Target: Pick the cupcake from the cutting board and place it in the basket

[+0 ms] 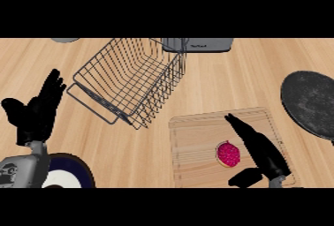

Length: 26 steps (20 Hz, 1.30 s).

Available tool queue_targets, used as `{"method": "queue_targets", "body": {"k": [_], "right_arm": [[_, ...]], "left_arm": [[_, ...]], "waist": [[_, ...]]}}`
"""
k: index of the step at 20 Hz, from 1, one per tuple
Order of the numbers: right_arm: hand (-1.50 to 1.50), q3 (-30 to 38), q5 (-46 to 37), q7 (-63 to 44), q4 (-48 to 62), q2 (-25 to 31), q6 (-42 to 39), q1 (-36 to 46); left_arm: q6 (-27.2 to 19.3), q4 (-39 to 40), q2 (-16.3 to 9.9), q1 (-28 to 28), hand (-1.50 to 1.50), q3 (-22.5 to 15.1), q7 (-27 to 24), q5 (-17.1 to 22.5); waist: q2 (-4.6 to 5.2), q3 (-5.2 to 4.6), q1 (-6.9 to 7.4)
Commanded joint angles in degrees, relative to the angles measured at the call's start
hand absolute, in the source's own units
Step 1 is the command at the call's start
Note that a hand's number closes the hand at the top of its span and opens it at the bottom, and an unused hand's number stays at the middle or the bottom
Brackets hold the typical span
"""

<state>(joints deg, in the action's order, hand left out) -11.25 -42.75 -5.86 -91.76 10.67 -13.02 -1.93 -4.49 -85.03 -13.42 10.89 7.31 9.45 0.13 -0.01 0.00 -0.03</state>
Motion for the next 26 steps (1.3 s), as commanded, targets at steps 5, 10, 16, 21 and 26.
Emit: {"method": "queue_targets", "body": {"k": [5,10,16,21,26], "right_arm": [[-1.50,-1.26,-3.61,0.68,3.53,-2.63,2.11,-0.23],[1.50,-0.88,-3.01,4.44,9.59,-1.02,-2.07,3.74],[1.50,-2.23,-2.40,5.35,9.57,-1.34,-6.43,6.23],[1.50,-6.57,-6.77,9.99,9.65,-2.34,1.54,-2.83],[1.50,-16.97,-6.52,-7.94,9.83,-10.26,6.48,3.95]], "left_arm": [[-0.16,-1.11,0.52,3.55,0.00,-0.05,5.45,-1.23],[0.16,-2.61,1.26,-0.42,0.00,0.01,2.02,-1.62],[0.11,0.25,2.54,-0.90,0.00,-0.57,-1.18,-2.27],[-0.66,5.02,2.89,-0.48,0.00,0.01,-5.62,-3.55],[1.47,1.52,2.11,2.45,0.00,-1.06,-1.32,-2.00]], "waist": [[-0.02,0.01,-0.07],[-0.02,0.01,0.15],[0.00,0.00,0.19],[0.04,-0.01,-0.24],[0.72,0.15,4.29]]}}
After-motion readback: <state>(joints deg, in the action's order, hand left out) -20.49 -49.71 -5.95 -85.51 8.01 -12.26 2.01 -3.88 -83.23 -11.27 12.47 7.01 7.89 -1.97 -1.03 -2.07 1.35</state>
